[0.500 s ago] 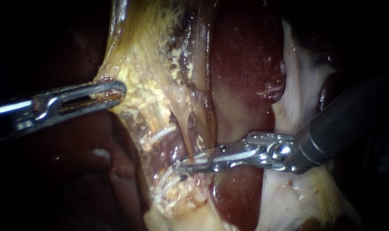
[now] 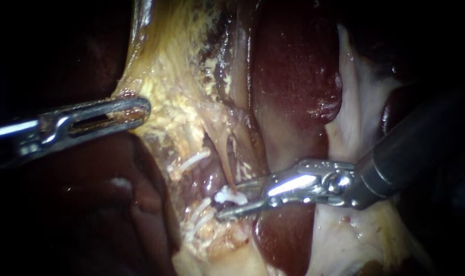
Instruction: Going back first clip right tube
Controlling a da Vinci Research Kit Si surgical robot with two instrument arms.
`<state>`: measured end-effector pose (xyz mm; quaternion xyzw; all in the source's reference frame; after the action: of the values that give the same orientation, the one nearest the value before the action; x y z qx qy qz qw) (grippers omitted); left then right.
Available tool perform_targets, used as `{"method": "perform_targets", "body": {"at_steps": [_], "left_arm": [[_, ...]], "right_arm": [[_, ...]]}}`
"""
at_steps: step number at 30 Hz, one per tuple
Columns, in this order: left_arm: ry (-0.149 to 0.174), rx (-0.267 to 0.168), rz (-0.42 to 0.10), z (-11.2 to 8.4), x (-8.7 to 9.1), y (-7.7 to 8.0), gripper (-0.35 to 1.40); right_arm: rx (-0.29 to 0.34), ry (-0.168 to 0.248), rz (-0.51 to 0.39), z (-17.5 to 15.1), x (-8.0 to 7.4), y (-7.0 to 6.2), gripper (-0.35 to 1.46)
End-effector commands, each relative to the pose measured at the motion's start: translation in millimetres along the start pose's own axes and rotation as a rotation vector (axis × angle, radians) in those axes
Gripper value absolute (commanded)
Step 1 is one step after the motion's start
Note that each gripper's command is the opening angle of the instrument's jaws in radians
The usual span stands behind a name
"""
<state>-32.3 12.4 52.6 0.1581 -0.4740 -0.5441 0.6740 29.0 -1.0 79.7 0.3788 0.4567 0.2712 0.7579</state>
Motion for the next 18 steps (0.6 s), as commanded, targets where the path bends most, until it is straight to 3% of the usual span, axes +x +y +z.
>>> {"method": "perform_targets", "body": {"at_steps": [1,8,12,18], "left_arm": [[0.000,0.000,0.000,0.0,0.0,0.0,-0.35],[0.000,0.000,0.000,-0.1,0.0,0.0,-0.35],[0.000,0.000,0.000,-0.1,0.0,0.0,-0.35],[0.000,0.001,0.000,-0.1,0.0,0.1,-0.35]], "right_arm": [[-0.002,0.002,-0.019,-0.1,-0.1,0.0,0.60],[-0.038,0.021,-0.217,-2.7,-0.5,-0.4,0.60],[-0.060,0.038,-0.372,-5.6,0.7,-1.0,0.60],[-0.093,0.079,-0.489,-10.2,2.7,-2.2,0.60]]}}
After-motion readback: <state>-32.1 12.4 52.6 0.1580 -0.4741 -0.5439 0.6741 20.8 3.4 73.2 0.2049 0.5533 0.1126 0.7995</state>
